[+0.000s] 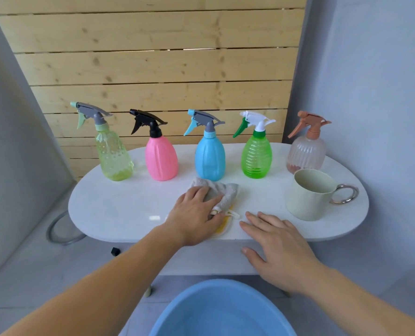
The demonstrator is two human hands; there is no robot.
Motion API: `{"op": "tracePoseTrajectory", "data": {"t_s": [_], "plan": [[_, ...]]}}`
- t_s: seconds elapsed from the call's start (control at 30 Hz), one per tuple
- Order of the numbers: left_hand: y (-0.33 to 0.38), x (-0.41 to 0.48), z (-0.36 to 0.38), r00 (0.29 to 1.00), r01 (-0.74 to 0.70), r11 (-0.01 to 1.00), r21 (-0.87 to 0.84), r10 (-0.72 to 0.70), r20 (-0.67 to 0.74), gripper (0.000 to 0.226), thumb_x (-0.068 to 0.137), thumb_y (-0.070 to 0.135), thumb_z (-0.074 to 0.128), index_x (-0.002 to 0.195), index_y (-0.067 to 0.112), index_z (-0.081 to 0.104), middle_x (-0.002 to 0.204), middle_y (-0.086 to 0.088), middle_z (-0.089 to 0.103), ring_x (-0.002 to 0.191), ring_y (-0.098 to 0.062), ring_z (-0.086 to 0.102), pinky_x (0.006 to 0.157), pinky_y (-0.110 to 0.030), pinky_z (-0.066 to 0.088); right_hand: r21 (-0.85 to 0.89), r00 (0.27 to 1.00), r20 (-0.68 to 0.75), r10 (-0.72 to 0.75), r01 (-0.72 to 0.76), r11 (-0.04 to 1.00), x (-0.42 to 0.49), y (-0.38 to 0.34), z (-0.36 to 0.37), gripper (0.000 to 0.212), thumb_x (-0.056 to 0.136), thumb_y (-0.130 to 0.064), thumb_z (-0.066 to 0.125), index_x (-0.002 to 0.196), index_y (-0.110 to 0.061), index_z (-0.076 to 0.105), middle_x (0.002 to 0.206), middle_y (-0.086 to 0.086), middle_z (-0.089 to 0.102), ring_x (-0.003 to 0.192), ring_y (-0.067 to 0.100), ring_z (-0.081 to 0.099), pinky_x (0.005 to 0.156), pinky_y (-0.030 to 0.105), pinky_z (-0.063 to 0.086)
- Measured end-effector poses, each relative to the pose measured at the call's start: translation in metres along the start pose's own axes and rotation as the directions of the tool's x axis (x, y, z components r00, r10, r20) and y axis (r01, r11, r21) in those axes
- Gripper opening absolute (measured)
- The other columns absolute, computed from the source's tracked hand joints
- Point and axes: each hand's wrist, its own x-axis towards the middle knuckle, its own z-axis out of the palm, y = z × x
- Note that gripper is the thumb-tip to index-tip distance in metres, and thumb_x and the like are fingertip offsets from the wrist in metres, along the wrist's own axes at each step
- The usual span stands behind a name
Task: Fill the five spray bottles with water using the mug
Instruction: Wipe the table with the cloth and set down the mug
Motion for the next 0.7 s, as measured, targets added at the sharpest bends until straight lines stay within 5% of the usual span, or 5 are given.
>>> {"op": "tracePoseTrajectory", "data": {"t_s": [0.23, 0.47, 0.6, 0.7], "plan": [[0.015, 0.002, 0.003, 0.991, -0.101, 0.995, -0.022, 0.102, 0.09, 0.06, 0.108, 0.052, 0.031, 0.165, 0.038, 0.015, 0.176, 0.004, 0.005, 0.162, -0.016, -0.002, 0.13, -0.034, -0.001, 0.101, 0.996, -0.082, -0.017, 0.025, 0.995, 0.0, 0.009, -0.001, 0.071, 0.083, -0.047, 0.016, 0.145, -0.025, 0.044, 0.157, -0.011, 0.035, 0.147, 0.008, 0.026, 0.115, 0.023, 0.02], [-0.021, -0.043, 0.002, 0.993, 0.109, 0.994, 0.022, -0.11, 0.052, 0.099, 0.074, 0.076, -0.008, 0.165, 0.04, 0.011, 0.175, 0.01, 0.004, 0.162, -0.014, -0.003, 0.13, -0.034, 0.002, 0.317, 0.976, -0.217, -0.001, 0.071, 0.946, -0.01, 0.02, -0.011, 0.032, 0.095, -0.023, 0.051, 0.125, -0.02, 0.062, 0.142, -0.011, 0.053, 0.134, 0.004, 0.042, 0.104, 0.008, 0.023], [-0.008, -0.042, 0.002, 0.989, 0.139, 0.99, 0.025, -0.14, 0.053, 0.095, 0.074, 0.077, -0.012, 0.163, 0.047, 0.005, 0.176, 0.007, 0.002, 0.162, -0.018, -0.005, 0.131, -0.04, 0.0, 0.389, 0.799, -0.556, 0.23, 0.005, 0.921, -0.011, 0.05, -0.051, 0.023, 0.088, -0.007, 0.058, 0.106, -0.015, 0.069, 0.107, -0.004, 0.067, 0.095, 0.012, 0.056, 0.08, 0.016, 0.037], [0.014, -0.031, 0.007, 0.991, 0.123, 0.992, -0.006, -0.122, 0.057, 0.093, 0.078, 0.075, -0.01, 0.164, 0.044, 0.005, 0.176, 0.003, 0.003, 0.162, -0.022, -0.004, 0.131, -0.042, 0.0, 0.369, 0.683, -0.609, 0.402, -0.205, 0.907, -0.009, 0.086, -0.073, 0.027, 0.085, -0.006, 0.058, 0.109, -0.014, 0.069, 0.112, 0.003, 0.067, 0.111, 0.028, 0.052, 0.087, 0.027, 0.038]]}}
